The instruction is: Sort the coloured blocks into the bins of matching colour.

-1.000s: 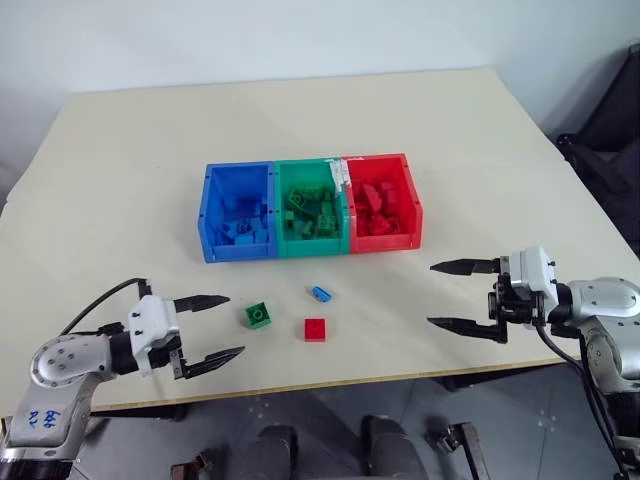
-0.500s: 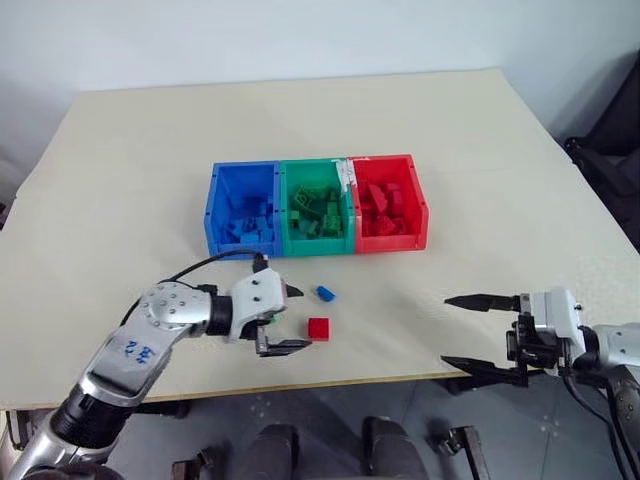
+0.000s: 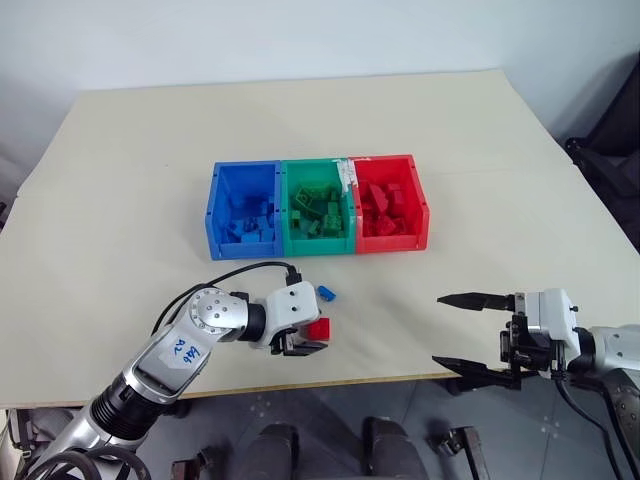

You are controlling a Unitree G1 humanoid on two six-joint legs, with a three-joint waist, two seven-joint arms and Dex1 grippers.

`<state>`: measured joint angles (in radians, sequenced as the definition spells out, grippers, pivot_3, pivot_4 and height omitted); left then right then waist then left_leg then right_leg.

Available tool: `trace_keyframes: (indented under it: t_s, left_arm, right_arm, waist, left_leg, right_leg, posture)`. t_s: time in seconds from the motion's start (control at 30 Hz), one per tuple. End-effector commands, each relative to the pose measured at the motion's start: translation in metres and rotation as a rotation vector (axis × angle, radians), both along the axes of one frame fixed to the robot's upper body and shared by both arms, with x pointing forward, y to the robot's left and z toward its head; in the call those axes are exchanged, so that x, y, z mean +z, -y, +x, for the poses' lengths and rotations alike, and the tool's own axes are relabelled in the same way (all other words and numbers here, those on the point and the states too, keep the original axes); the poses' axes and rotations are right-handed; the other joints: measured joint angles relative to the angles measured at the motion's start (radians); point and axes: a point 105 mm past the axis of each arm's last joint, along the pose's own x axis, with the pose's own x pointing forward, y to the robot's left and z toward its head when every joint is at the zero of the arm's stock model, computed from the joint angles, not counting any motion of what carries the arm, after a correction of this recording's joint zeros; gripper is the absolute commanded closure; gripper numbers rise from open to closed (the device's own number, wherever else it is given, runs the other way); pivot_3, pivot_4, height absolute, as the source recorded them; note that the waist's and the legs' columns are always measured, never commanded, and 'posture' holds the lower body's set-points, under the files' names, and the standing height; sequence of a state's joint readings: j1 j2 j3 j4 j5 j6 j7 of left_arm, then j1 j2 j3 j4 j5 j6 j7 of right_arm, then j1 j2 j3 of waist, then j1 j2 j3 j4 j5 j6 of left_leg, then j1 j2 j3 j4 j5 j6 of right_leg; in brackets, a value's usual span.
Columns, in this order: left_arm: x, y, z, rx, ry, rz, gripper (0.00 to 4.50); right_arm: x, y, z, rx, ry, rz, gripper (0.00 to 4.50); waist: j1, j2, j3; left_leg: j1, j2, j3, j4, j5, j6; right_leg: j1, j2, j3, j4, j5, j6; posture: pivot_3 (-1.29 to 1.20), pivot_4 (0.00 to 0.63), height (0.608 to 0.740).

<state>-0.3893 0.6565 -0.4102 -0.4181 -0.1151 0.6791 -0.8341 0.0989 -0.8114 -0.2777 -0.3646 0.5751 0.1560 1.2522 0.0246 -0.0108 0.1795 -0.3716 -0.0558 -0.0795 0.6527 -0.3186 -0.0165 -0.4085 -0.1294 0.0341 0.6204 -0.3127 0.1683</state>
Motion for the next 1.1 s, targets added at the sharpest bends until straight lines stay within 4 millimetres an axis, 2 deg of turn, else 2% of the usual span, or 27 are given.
trace_keyframes:
  t_s: [0.03, 0.07, 0.17, 0.3, 0.37, 0.43, 0.53, 0.63, 0.77, 0.83, 0.9, 0.97, 1.1]
  left_arm:
    - [0.003, -0.004, 0.000, -0.003, 0.029, 0.012, 2.76]
    - [0.006, -0.003, -0.001, -0.023, 0.035, -0.007, 3.04]
    - [0.015, -0.002, -0.002, -0.042, 0.034, -0.078, 3.03]
    - [0.038, -0.005, 0.000, -0.057, 0.037, -0.233, 3.03]
    - [0.056, -0.012, 0.004, -0.054, 0.073, -0.320, 3.03]
    - [0.074, -0.019, 0.021, 0.019, 0.165, -0.392, 3.03]
    - [0.101, -0.025, 0.057, 0.197, 0.300, -0.512, 3.03]
    - [0.120, -0.029, 0.079, 0.288, 0.395, -0.594, 3.03]
    - [0.122, -0.023, 0.110, 0.363, 0.408, -0.597, 3.03]
    - [0.126, -0.018, 0.116, 0.342, 0.421, -0.607, 3.03]
    - [0.131, -0.020, 0.118, 0.336, 0.432, -0.631, 3.03]
    - [0.128, -0.021, 0.117, 0.318, 0.428, -0.619, 3.03]
    - [0.123, -0.002, 0.111, 0.225, 0.404, -0.613, 3.03]
  right_arm:
    - [0.004, -0.005, 0.000, 0.023, 0.025, 0.006, 0.00]
    - [0.005, -0.006, 0.001, 0.025, 0.029, 0.009, 0.00]
    - [0.006, -0.008, 0.003, 0.024, 0.036, 0.020, 0.00]
    - [0.009, -0.010, 0.007, 0.007, 0.051, 0.049, 0.00]
    - [0.016, -0.012, 0.013, -0.042, 0.081, 0.115, 0.00]
    - [0.025, -0.012, 0.021, -0.103, 0.120, 0.183, 0.00]
    - [0.037, -0.008, 0.033, -0.207, 0.186, 0.271, 0.00]
    - [0.046, -0.004, 0.040, -0.274, 0.232, 0.327, 0.00]
    - [0.048, 0.001, 0.044, -0.313, 0.251, 0.338, 0.00]
    - [0.047, 0.000, 0.043, -0.307, 0.255, 0.323, 0.00]
    - [0.049, 0.000, 0.041, -0.307, 0.263, 0.324, 0.00]
    - [0.050, 0.001, 0.040, -0.315, 0.266, 0.326, 0.00]
    - [0.042, 0.001, 0.039, -0.324, 0.255, 0.315, 0.00]
  waist:
    - [0.000, 0.000, 0.000]
    - [-0.001, 0.000, 0.000]
    - [-0.001, 0.000, 0.000]
    - [0.000, 0.000, 0.000]
    - [0.000, 0.000, 0.000]
    - [-0.001, 0.000, 0.000]
    - [0.004, 0.000, 0.000]
    - [0.004, 0.000, 0.000]
    - [0.002, 0.000, 0.000]
    - [0.001, 0.000, 0.000]
    - [0.000, -0.001, 0.000]
    - [-0.005, 0.000, 0.000]
    - [-0.002, 0.000, 0.000]
  left_leg:
    - [0.000, 0.000, 0.000, 0.000, 0.000, 0.000]
    - [0.000, 0.000, 0.000, 0.000, 0.000, 0.000]
    - [0.000, 0.000, 0.000, 0.000, 0.000, 0.000]
    - [0.000, 0.000, 0.000, 0.001, 0.000, 0.000]
    - [0.000, 0.000, 0.000, 0.001, 0.000, 0.000]
    - [0.000, 0.000, -0.001, 0.001, 0.000, 0.000]
    - [0.000, 0.000, -0.001, 0.003, 0.000, 0.000]
    - [-0.001, -0.001, -0.002, 0.005, 0.000, 0.000]
    - [-0.002, -0.002, -0.002, 0.006, 0.000, 0.000]
    - [-0.002, -0.002, -0.001, 0.006, 0.000, 0.000]
    - [-0.002, -0.002, -0.001, 0.006, 0.000, 0.000]
    - [-0.003, -0.001, -0.001, 0.006, 0.000, 0.000]
    - [-0.003, -0.001, -0.001, 0.006, 0.000, 0.000]
  right_leg:
    - [0.000, 0.000, 0.000, 0.000, 0.000, 0.000]
    - [0.000, 0.000, 0.000, 0.000, 0.000, 0.000]
    - [0.000, 0.000, 0.000, 0.000, 0.000, 0.000]
    - [0.000, 0.000, 0.000, 0.000, 0.000, 0.000]
    - [0.000, 0.000, 0.000, 0.000, 0.000, 0.000]
    - [0.000, 0.000, 0.000, 0.000, 0.000, 0.000]
    - [0.000, 0.000, -0.001, 0.001, 0.000, 0.000]
    - [0.001, -0.001, -0.001, 0.001, 0.001, 0.002]
    - [0.001, 0.000, -0.001, 0.001, 0.001, 0.002]
    - [0.001, 0.000, -0.001, 0.002, 0.001, 0.002]
    - [0.000, 0.000, -0.001, 0.002, 0.001, 0.002]
    - [-0.001, 0.000, -0.001, 0.003, 0.001, 0.002]
    - [-0.001, 0.000, -0.001, 0.005, 0.001, 0.002]
  posture:
    - [0.00, 0.150, 0.740]
    - [0.00, 0.150, 0.740]
    - [0.00, 0.150, 0.740]
    - [0.00, 0.150, 0.740]
    - [0.00, 0.150, 0.740]
    - [0.00, 0.150, 0.740]
    - [0.00, 0.150, 0.740]
    - [0.00, 0.150, 0.740]
    - [0.00, 0.150, 0.740]
    - [0.00, 0.150, 0.740]
    - [0.00, 0.150, 0.740]
    - [0.00, 0.150, 0.740]
    - [0.00, 0.150, 0.740]
